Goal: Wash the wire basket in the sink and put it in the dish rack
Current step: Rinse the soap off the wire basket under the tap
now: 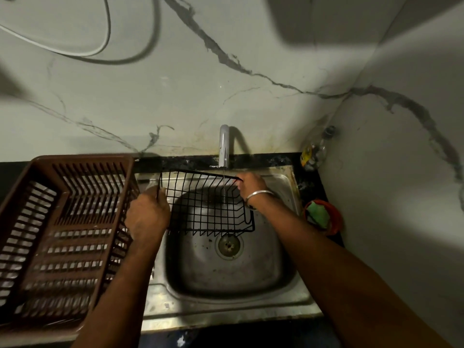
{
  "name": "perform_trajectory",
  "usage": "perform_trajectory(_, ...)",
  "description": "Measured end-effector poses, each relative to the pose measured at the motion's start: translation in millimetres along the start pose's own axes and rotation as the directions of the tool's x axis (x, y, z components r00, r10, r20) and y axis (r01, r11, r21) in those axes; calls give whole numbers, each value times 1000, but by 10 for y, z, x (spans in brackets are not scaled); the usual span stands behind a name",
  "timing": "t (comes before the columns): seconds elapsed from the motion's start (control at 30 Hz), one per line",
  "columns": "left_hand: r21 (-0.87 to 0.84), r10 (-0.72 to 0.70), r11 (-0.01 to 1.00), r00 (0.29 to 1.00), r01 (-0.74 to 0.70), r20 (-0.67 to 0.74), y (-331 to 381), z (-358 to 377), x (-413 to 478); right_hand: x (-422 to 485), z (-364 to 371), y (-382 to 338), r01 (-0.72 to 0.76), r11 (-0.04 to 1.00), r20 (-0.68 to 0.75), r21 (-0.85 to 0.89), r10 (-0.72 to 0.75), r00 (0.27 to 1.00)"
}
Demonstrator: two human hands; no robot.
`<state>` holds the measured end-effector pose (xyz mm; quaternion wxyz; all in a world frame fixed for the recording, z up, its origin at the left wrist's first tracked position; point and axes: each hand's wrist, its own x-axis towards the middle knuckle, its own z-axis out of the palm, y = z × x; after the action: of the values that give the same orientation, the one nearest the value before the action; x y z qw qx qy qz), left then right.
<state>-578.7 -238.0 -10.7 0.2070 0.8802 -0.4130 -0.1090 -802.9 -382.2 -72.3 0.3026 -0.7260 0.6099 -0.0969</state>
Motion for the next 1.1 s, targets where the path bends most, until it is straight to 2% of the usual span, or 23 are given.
perform_trajectory(0.1, -116, -74, 989, 988, 90, 133, -89, 80, 88, 15, -74, 32, 32, 999, 0, -17, -32, 999)
perform_trajectory(0.2, -321, -221, 882, 906, 343, 360, -139, 226, 153, -42, -36, -17, 40, 999, -47, -12, -40, 998)
perform_trajectory(0.27, -391, -222, 841, 897, 375, 381, -115, 312, 138, -142, -6, -84, 59, 997, -178, -57, -68, 982)
perform_trajectory(0.33, -425, -213, 827, 905, 368, 368, -64, 383, 110, -248, -6, -98, 146, 970, -361, -193, -208, 909)
perform_trajectory(0.4, -448, -203, 816, 907, 365, 370, -19, 448, 86, -355, 31, -118, 242, 939, -423, -245, -328, 845)
perform_trajectory(0.47, -481, -194, 789, 898, 382, 396, 41, 497, 66, -413, 93, -131, 269, 945, -294, -187, -316, 902)
perform_trajectory(0.53, -514, -178, 766, 896, 386, 406, 108, 531, 57, -373, 118, -112, 126, 980, -90, -151, -141, 986)
perform_trajectory(0.6, -507, -159, 780, 901, 365, 403, 164, 577, 52, -325, 118, -97, -19, 947, 54, -321, 38, 998)
perform_trajectory(0.67, -472, -158, 809, 902, 351, 401, 234, 577, 17, -329, 172, -181, -88, 922, 175, -376, 164, 971)
perform_trajectory(0.73, -465, -117, 831, 913, 305, 391, 246, 604, -1, -350, 264, -253, -49, 932, 251, -359, 147, 957)
perform_trajectory(0.83, -485, -102, 824, 919, 292, 380, 249, 561, 18, -352, 247, -143, 130, 930, 324, -343, -13, 946)
perform_trajectory(0.9, -509, -111, 801, 915, 313, 388, 231, 561, 56, -329, 232, -112, 118, 930, 237, -349, -34, 971)
perform_trajectory(0.97, -514, -109, 791, 904, 331, 414, 241, 613, 48, -382, 316, -288, 72, 924, 46, -375, -59, 997)
perform_trajectory(1.03, -549, -99, 760, 896, 349, 432, 286, 665, 1, -366, 412, -413, 66, 920, -82, -387, -106, 991)
perform_trajectory(1.1, -576, -116, 721, 886, 386, 450, 280, 739, -32, -256, 339, -324, 21, 957, -155, -288, -68, 986)
